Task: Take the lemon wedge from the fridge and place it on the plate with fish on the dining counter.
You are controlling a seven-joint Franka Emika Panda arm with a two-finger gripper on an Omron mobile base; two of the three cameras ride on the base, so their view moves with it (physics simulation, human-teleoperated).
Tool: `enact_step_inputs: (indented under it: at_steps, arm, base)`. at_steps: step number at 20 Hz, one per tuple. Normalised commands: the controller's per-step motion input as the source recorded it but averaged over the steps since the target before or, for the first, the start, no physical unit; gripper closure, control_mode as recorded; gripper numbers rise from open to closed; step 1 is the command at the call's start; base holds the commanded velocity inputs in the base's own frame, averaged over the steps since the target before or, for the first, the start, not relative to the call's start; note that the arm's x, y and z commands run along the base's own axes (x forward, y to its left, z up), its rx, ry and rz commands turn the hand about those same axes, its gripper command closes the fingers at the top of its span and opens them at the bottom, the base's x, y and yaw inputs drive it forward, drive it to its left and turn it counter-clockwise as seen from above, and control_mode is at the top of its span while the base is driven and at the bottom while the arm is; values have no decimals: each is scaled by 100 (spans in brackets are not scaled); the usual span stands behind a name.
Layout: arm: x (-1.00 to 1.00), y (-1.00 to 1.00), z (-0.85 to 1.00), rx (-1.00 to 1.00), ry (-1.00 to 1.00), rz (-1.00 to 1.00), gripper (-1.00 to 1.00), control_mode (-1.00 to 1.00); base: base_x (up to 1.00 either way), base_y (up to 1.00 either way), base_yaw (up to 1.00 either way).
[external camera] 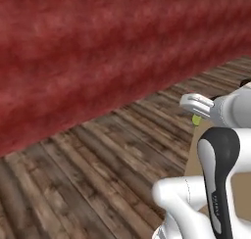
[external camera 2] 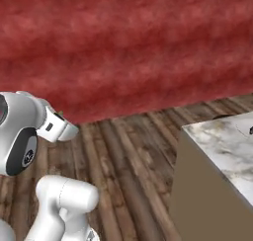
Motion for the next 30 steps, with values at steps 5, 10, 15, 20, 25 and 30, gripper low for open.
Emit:
enact_step_inputs:
  at_steps: [5,10,15,20,25,30]
  arm:
    - [0,0,0,0,0,0,100,100]
    - [0,0,0,0,0,0,100,100]
    - [0,0,0,0,0,0,100,100]
    - [0,0,0,0,0,0,100,100]
    - [0,0,0,0,0,0,100,100]
    - [0,0,0,0,0,0,100,100]
  base:
    - [100,36,-58]
    - [100,31,-66]
    - [100,52,-68]
    - [99,73,-70]
    - [99,89,-70]
    - [90,84,-72]
